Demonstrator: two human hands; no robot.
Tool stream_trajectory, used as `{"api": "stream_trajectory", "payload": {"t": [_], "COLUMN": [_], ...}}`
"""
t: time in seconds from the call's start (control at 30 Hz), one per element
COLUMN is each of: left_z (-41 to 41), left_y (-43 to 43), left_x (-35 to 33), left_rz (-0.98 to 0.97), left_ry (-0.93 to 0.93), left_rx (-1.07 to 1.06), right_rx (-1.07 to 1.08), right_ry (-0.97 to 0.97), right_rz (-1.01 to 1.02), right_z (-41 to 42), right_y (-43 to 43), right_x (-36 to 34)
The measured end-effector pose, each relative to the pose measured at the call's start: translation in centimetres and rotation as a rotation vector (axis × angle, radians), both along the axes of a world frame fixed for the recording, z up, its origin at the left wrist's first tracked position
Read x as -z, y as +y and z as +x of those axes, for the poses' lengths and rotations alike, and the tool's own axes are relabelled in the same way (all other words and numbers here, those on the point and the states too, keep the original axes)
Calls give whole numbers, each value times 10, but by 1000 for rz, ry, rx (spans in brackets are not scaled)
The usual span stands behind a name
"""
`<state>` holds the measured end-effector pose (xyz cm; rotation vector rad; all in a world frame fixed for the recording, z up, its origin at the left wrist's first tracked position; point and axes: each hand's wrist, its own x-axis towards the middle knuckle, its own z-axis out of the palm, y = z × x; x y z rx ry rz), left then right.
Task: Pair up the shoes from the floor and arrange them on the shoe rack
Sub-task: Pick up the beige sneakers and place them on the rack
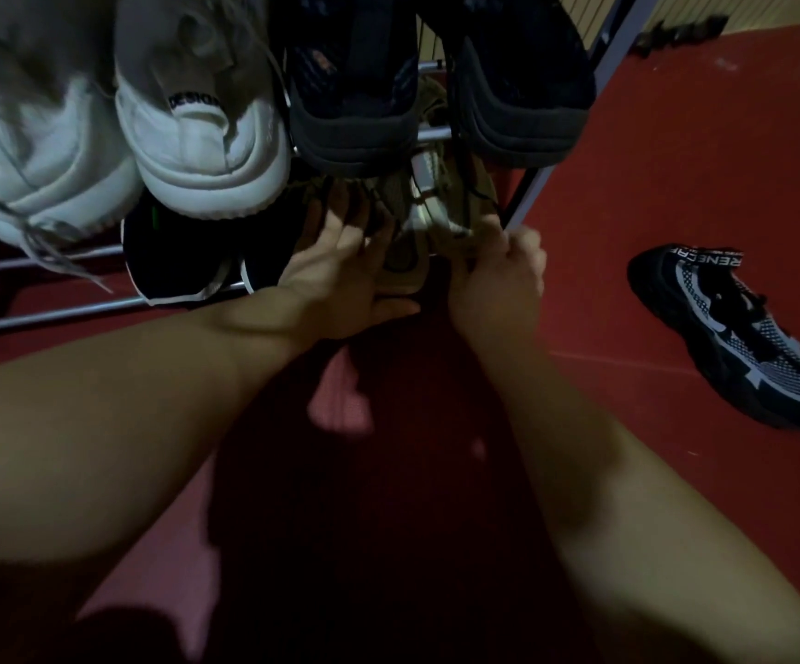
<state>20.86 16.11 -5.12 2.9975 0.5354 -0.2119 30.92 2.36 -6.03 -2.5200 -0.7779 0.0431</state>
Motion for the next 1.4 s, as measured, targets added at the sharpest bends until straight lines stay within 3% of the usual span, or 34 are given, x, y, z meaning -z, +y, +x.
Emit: {"api": "stream_trajectory", "payload": {"t": [0.1, 0.23, 0.67, 0.93, 1.2, 1.4], "left_z": [-3, 3, 5, -13, 42, 76], "left_y": [0, -1, -20, -84, -154, -182], "left_x": [4, 1, -29, -36, -50, -42], "left_rz": [92, 91, -86, -165, -213, -269], "left_ry": [23, 123, 206, 224, 237, 257], "left_rx": [78, 41, -138, -154, -16, 68], "right_rx": [-203, -369, -357, -232, 173, 336], "right_ry": [-267, -31, 91, 210, 256, 315], "right_rz": [-108, -310, -503, -537, -470, -490], "right_z": [2, 9, -3, 4, 45, 91], "right_y": [-2, -2, -14, -98, -213, -244], "right_x": [15, 17, -10, -23, -27, -19]}}
